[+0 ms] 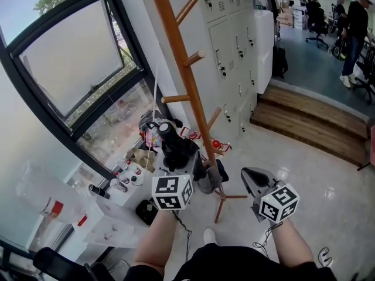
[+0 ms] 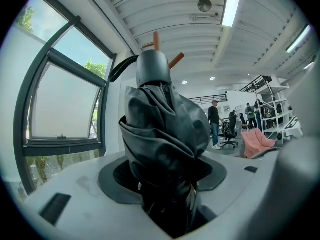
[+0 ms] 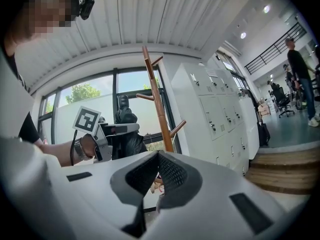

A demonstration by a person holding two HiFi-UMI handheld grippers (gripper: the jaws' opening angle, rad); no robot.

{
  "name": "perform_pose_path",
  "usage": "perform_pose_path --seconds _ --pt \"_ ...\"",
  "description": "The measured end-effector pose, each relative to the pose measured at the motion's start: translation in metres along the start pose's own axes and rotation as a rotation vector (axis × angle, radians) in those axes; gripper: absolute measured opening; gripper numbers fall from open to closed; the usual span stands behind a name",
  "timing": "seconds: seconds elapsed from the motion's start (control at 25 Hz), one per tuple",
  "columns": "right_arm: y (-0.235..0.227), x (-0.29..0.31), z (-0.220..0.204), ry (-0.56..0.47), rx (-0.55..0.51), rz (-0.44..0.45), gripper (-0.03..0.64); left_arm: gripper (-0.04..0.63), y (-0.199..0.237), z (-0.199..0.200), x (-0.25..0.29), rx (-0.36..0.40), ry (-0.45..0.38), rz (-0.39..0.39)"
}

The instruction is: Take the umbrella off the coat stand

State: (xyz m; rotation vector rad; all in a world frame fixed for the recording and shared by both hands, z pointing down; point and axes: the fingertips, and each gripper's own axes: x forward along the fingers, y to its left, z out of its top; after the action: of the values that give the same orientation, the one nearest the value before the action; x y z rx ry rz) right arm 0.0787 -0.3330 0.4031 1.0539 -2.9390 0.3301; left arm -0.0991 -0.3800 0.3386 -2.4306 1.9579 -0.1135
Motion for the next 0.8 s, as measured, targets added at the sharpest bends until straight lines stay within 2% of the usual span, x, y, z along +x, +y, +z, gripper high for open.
perform_pose_path --seconds 0.8 --pt "0.063 -0.019 -0.033 0.068 -0.011 0.165 0.054 0.255 -0.018 -0.063 -0.12 -0.043 0.11 0.104"
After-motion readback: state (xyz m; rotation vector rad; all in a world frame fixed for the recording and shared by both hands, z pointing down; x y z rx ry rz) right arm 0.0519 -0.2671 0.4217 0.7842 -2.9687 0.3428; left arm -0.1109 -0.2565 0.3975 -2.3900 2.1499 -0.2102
